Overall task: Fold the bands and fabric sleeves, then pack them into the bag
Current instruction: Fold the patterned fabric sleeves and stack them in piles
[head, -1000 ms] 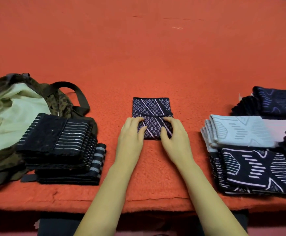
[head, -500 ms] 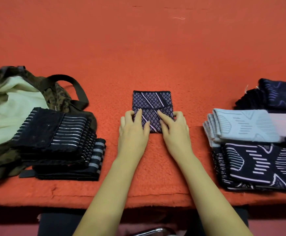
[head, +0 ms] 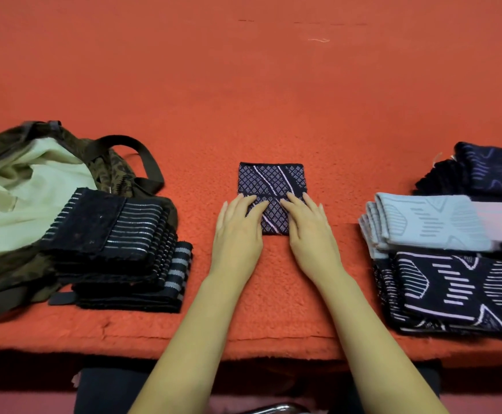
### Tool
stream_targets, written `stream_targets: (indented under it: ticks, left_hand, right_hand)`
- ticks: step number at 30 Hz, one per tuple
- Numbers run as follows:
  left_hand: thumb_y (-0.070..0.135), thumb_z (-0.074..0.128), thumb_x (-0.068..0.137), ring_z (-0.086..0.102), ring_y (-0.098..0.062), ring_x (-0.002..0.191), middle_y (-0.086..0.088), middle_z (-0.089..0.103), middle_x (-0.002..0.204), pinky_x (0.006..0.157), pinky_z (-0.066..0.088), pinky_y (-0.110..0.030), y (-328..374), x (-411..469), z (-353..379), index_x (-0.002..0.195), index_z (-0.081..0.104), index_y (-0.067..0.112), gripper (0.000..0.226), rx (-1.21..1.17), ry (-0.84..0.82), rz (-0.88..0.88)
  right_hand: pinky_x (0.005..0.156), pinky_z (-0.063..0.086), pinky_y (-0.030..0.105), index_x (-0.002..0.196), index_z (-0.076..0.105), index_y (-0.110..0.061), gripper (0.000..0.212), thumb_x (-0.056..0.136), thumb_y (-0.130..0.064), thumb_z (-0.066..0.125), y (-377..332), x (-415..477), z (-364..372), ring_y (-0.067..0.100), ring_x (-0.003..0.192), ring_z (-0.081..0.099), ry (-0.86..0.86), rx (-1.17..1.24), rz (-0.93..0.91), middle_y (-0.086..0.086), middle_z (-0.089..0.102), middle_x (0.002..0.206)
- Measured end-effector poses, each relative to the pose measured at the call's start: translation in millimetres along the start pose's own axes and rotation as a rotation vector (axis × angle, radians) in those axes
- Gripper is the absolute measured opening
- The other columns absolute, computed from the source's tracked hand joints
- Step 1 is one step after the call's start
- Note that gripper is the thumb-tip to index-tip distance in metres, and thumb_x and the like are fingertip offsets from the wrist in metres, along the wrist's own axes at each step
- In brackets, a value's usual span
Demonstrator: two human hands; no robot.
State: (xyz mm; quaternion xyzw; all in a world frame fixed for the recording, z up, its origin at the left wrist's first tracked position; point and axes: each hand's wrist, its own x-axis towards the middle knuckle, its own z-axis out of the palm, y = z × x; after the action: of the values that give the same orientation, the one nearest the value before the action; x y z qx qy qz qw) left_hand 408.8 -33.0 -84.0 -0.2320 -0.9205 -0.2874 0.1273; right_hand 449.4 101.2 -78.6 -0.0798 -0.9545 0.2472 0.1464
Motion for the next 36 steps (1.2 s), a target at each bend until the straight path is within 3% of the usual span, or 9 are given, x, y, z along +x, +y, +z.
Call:
stream_targets:
  ticks: [6,9,13,16,19,24,27,30,36]
  left_hand:
    - [-0.016,0.042,0.080,0.032,-0.019,0.138,-0.004,0.051,0.138,0.118,0.013,-0.034,-5,3,-4,0.129,0.057,0.013,0.059,-0.197,-0.033,-0.061]
    - [0.008,0.050,0.094,0.022,-0.015,0.143,0.000,0.046,0.143,0.118,0.004,-0.029,-7,2,-9,0.132,0.055,0.018,0.039,-0.268,-0.122,-0.007]
    - [0.039,0.055,0.092,0.006,-0.010,0.145,0.009,0.031,0.152,0.115,-0.008,-0.027,-8,0,-9,0.138,0.045,0.032,0.047,-0.131,-0.220,0.079]
    - [0.034,0.050,0.096,0.013,-0.012,0.145,0.008,0.037,0.149,0.115,-0.005,-0.027,-8,1,-6,0.134,0.051,0.031,0.038,-0.148,-0.154,0.059]
    - [0.027,0.048,0.097,0.023,-0.015,0.142,0.004,0.048,0.141,0.116,0.001,-0.029,-8,4,-4,0.123,0.061,0.022,0.029,-0.200,-0.092,0.036]
    - [0.045,0.038,0.090,0.056,-0.014,0.107,0.002,0.067,0.103,0.110,0.016,-0.023,-3,6,-12,0.100,0.066,0.015,0.042,-0.277,0.030,0.008]
    - [0.051,0.048,0.085,0.056,-0.012,0.083,0.006,0.067,0.087,0.088,0.036,-0.026,2,4,-19,0.093,0.063,0.018,0.036,-0.324,0.144,-0.057]
    - [0.048,0.063,0.082,0.060,-0.013,0.084,0.015,0.062,0.087,0.078,0.043,-0.029,2,2,-24,0.095,0.052,0.027,0.027,-0.503,0.149,-0.180]
    - [0.038,0.054,0.092,0.058,-0.019,0.104,0.002,0.062,0.109,0.093,0.042,-0.033,-1,3,-21,0.119,0.045,0.017,0.036,-0.510,0.066,-0.183]
  right_hand:
    - [0.110,0.011,0.014,0.134,0.051,-0.014,0.058,0.085,0.014,0.036,5,0,-1,0.014,0.142,0.023,0.006,0.114,0.022,-0.001,0.040,0.148]
    - [0.110,0.014,0.016,0.127,0.058,-0.010,0.048,0.089,0.011,0.040,7,1,0,0.019,0.140,0.030,0.049,0.168,0.026,0.003,0.047,0.143]
    - [0.111,0.017,0.019,0.120,0.063,-0.010,0.036,0.093,0.004,0.042,7,1,-2,0.019,0.138,0.034,0.071,0.238,0.027,0.004,0.052,0.138]
    - [0.111,0.018,0.019,0.118,0.063,-0.013,0.026,0.096,-0.015,0.051,5,-1,-3,0.015,0.137,0.032,0.067,0.281,0.032,0.003,0.054,0.135]
    - [0.105,0.015,0.007,0.122,0.059,-0.015,0.043,0.085,-0.034,0.067,4,-3,-4,0.007,0.132,0.033,0.043,0.311,0.027,-0.006,0.052,0.129]
    - [0.092,0.033,0.016,0.111,0.059,-0.014,0.034,0.080,-0.005,0.067,5,-1,-6,0.018,0.113,0.053,0.096,0.368,0.042,0.000,0.062,0.114]
    - [0.082,0.040,0.024,0.097,0.059,-0.016,0.016,0.086,-0.005,0.061,2,-4,-11,0.019,0.098,0.059,0.168,0.484,0.095,-0.001,0.067,0.097]
    - [0.082,0.040,0.026,0.099,0.059,-0.014,0.016,0.087,-0.003,0.057,2,-5,-11,0.021,0.097,0.058,0.185,0.491,0.110,0.000,0.066,0.096]
    - [0.080,0.037,0.018,0.106,0.056,-0.012,0.014,0.092,-0.008,0.054,-2,-5,-13,0.017,0.099,0.058,0.190,0.521,0.141,0.000,0.064,0.101]
